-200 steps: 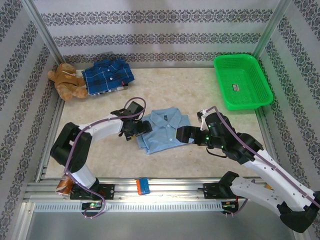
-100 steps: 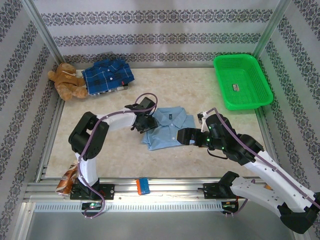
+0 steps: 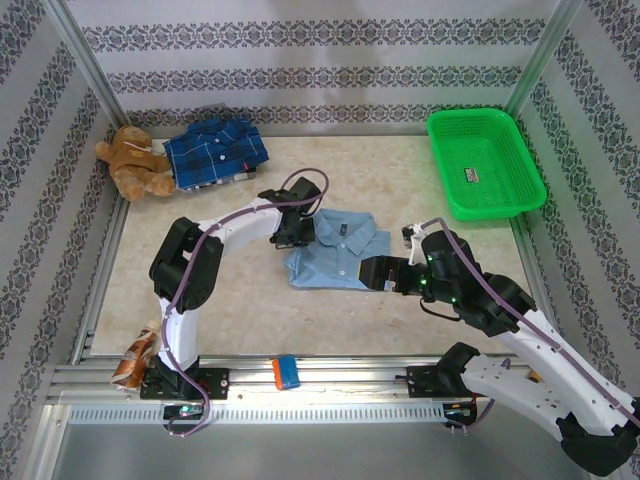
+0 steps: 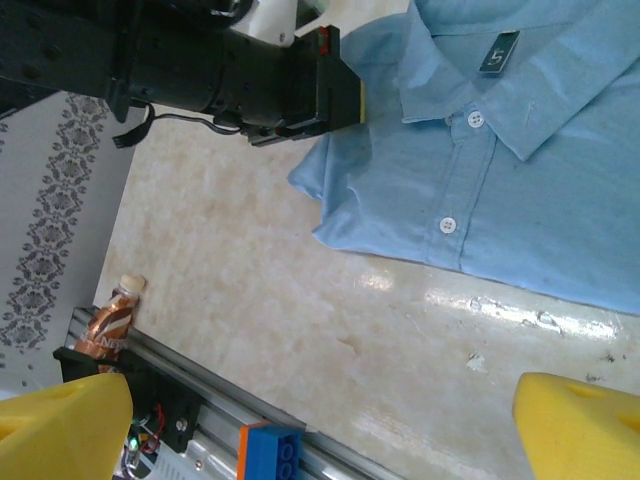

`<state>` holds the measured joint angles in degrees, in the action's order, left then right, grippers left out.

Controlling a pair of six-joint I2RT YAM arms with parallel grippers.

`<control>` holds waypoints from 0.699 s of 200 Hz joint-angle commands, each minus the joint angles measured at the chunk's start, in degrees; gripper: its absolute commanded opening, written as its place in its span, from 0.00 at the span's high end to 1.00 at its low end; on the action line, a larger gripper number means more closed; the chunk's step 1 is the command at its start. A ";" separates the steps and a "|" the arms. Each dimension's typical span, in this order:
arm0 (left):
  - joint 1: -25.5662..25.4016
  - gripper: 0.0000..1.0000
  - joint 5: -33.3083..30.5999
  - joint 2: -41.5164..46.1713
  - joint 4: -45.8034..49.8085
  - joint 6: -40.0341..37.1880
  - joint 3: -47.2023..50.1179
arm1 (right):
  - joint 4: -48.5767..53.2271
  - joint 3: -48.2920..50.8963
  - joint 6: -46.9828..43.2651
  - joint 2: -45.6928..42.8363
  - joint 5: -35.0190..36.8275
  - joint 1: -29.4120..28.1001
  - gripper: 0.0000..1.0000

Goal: Fold and stack the long sleeve shirts

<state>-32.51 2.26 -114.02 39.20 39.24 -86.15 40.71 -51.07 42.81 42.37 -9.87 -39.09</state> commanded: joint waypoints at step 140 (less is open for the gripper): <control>10.48 1.00 -5.43 1.32 17.91 -33.43 -40.02 | -2.98 -3.45 -3.23 7.00 -2.39 7.10 0.02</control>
<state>-24.97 -3.97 -110.72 54.17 10.15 -118.30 39.68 -52.40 41.08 48.31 -11.51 -32.71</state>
